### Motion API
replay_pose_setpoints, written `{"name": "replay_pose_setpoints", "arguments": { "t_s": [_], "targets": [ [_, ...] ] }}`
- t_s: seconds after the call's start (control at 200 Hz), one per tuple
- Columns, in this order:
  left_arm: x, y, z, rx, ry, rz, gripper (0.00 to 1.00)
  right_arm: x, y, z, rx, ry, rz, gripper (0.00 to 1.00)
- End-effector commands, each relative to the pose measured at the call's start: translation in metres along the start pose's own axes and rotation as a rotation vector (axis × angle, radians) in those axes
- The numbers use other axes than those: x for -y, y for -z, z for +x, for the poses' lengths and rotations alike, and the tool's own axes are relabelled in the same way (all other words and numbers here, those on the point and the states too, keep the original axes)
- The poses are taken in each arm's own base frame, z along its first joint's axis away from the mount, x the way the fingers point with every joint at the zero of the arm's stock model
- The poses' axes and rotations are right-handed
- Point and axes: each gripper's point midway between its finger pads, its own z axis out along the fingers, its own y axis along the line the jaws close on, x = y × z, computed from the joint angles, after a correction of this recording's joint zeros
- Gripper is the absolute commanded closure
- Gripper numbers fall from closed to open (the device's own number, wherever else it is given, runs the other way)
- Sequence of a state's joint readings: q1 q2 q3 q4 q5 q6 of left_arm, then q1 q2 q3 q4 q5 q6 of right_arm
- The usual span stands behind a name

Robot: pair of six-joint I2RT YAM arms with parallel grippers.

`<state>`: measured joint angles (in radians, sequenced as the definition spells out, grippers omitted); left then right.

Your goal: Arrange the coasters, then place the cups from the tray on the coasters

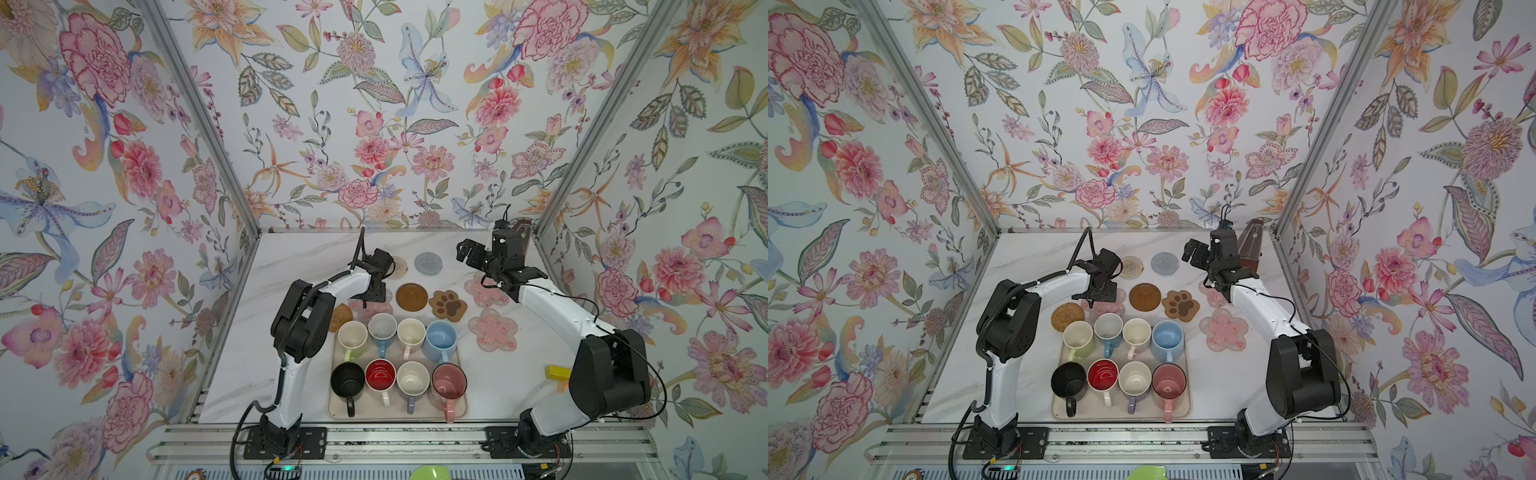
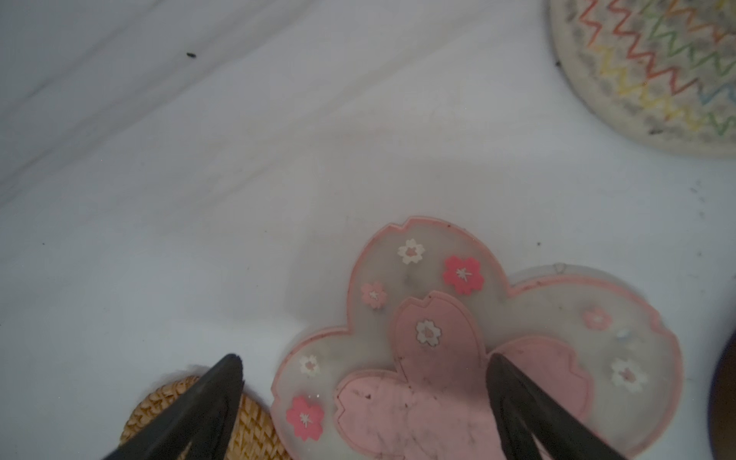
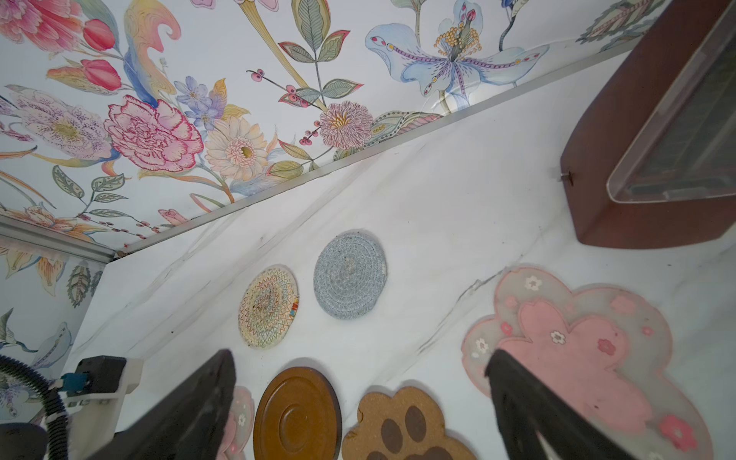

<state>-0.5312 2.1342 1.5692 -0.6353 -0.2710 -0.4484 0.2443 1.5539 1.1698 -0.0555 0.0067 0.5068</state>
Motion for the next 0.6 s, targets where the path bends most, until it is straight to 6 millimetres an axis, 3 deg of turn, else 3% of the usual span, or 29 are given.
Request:
{"name": "replay_pose_setpoints", "arguments": {
  "t_s": [0.0, 0.33, 0.591],
  "targets": [
    [-0.010, -0.008, -0.005, -0.010, -0.009, -0.040, 0.02, 0.000, 0.010, -0.005, 0.012, -0.011, -0.008, 0.01],
    [-0.032, -0.035, -0.019, -0.026, 0.078, -0.045, 0.02, 0.003, 0.013, -0.005, 0.012, -0.012, 0.002, 0.01],
    [-0.048, -0.039, -0.049, 0.015, 0.141, -0.033, 0.02, 0.006, 0.013, -0.004, 0.008, -0.014, 0.010, 0.01]
  ]
}}
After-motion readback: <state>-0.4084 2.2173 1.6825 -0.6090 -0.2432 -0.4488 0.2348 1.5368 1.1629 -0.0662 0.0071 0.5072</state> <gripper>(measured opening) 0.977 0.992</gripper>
